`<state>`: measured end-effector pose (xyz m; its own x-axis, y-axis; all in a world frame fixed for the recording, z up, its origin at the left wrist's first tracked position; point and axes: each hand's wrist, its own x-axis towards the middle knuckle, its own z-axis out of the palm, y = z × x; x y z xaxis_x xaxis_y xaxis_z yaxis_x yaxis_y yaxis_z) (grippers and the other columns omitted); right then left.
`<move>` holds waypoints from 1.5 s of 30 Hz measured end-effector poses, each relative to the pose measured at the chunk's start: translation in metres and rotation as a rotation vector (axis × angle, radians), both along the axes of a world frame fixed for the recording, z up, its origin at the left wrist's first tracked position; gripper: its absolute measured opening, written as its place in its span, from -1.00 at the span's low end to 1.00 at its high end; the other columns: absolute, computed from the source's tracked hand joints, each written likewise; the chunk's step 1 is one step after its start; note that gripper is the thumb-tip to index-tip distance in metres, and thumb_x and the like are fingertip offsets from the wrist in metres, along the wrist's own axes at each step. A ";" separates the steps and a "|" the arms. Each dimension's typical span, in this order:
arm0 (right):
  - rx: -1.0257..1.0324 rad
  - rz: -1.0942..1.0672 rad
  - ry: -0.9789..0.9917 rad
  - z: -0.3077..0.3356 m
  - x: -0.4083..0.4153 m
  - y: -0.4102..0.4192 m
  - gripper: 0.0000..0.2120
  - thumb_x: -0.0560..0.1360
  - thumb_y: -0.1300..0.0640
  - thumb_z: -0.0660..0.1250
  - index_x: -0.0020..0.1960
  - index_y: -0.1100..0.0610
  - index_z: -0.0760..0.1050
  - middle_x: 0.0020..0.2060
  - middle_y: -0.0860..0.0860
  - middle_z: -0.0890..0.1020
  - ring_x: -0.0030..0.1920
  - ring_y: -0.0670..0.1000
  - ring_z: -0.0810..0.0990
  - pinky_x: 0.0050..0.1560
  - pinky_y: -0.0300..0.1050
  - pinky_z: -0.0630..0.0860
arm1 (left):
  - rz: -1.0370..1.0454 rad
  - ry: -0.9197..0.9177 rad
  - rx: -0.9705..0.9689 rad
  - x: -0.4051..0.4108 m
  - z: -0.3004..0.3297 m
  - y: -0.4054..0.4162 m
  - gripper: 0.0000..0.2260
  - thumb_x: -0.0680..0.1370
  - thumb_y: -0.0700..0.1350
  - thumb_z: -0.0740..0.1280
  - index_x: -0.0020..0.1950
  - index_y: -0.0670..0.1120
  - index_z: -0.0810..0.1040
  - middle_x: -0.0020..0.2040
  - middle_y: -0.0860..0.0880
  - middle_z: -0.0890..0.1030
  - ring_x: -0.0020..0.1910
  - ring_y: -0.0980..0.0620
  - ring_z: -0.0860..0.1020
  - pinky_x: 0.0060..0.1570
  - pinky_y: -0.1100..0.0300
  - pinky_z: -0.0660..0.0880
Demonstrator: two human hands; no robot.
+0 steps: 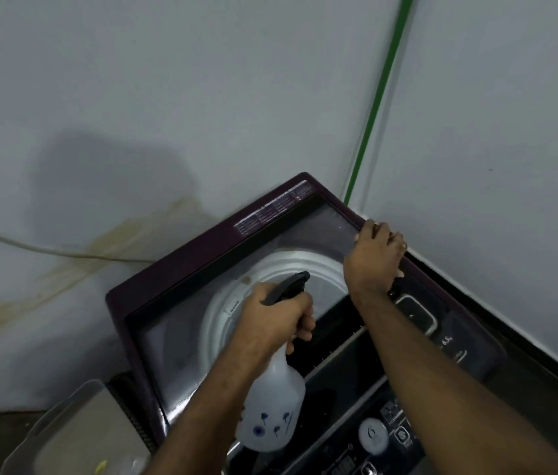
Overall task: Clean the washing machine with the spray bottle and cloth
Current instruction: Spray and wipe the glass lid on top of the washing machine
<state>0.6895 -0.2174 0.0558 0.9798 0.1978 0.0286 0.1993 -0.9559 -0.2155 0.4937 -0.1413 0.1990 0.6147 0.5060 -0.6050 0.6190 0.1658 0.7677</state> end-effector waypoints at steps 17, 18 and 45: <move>0.006 0.487 -0.044 0.001 -0.078 0.134 -0.49 0.68 0.00 0.09 0.59 0.12 0.22 0.54 0.11 0.33 0.54 0.29 0.22 0.52 0.29 0.23 | 0.202 -0.023 0.030 -0.088 -0.020 0.092 -0.84 0.57 -0.19 0.39 -0.20 -0.18 0.66 -0.31 -0.12 0.71 -0.33 -0.01 0.66 -0.48 0.29 0.43; 0.008 0.519 -0.050 -0.001 -0.089 0.137 -0.49 0.68 0.00 0.08 0.59 0.12 0.23 0.54 0.11 0.33 0.54 0.29 0.22 0.51 0.29 0.26 | 0.226 -0.027 0.024 -0.098 -0.021 0.097 -0.83 0.58 -0.20 0.39 -0.21 -0.19 0.66 -0.31 -0.13 0.70 -0.34 -0.02 0.65 -0.48 0.28 0.43; 0.203 1.263 0.600 0.042 -0.227 0.059 -0.90 0.56 0.24 0.34 0.06 0.14 0.57 0.12 -0.02 0.59 0.17 -0.06 0.53 0.32 0.20 0.39 | 0.320 0.014 0.018 -0.160 -0.017 0.050 -0.86 0.54 -0.22 0.41 -0.22 -0.18 0.67 -0.33 -0.13 0.70 -0.37 -0.05 0.64 -0.47 0.17 0.42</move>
